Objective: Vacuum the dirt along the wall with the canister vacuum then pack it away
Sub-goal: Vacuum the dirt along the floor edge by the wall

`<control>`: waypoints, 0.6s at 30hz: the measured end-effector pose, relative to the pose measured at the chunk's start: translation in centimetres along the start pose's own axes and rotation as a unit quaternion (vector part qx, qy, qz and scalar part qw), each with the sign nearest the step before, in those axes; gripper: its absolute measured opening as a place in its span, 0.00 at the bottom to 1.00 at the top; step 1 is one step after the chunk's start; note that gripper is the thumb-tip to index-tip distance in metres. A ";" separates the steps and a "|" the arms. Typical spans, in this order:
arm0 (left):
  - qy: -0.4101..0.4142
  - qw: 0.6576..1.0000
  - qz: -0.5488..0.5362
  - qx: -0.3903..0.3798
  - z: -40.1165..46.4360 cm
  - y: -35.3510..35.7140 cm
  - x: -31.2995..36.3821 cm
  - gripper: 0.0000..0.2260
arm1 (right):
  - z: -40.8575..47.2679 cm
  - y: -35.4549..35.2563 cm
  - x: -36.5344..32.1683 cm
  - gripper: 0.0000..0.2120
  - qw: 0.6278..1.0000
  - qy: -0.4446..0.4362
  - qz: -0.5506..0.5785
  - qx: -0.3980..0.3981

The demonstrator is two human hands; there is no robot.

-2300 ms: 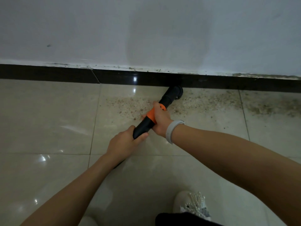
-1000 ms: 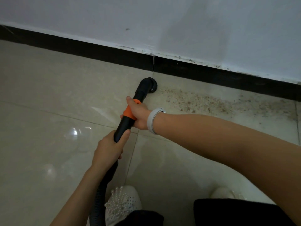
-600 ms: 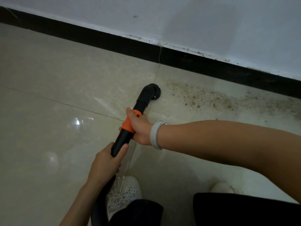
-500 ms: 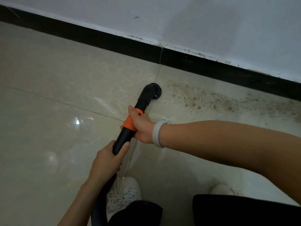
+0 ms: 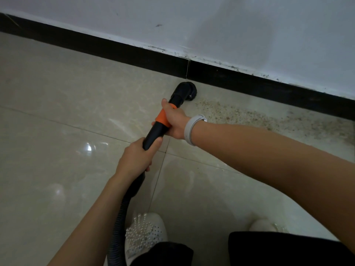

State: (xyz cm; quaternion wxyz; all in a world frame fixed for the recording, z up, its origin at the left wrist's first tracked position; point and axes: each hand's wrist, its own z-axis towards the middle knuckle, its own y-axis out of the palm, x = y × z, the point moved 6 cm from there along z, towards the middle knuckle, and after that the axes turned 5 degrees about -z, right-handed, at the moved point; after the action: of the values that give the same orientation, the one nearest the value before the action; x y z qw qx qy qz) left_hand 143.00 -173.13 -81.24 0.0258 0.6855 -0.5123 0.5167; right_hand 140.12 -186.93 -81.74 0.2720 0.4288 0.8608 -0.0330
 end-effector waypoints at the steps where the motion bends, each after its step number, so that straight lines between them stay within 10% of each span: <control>1: -0.001 1.000 0.000 0.001 -0.3 0.0 -0.3 0.17 | 0.1 0.0 0.3 0.18 1.000 -0.002 -0.009 0.001; 18: 0.004 0.999 -0.005 -0.035 -2.1 1.9 -1.0 0.15 | 0.2 -3.0 2.4 0.23 0.998 -0.003 -0.053 0.025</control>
State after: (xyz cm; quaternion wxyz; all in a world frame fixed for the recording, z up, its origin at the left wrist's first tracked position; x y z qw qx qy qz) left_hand 140.23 -172.22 -81.95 0.0549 0.6849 -0.5265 0.5008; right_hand 136.80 -187.14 -83.65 0.2615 0.3888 0.8806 -0.0699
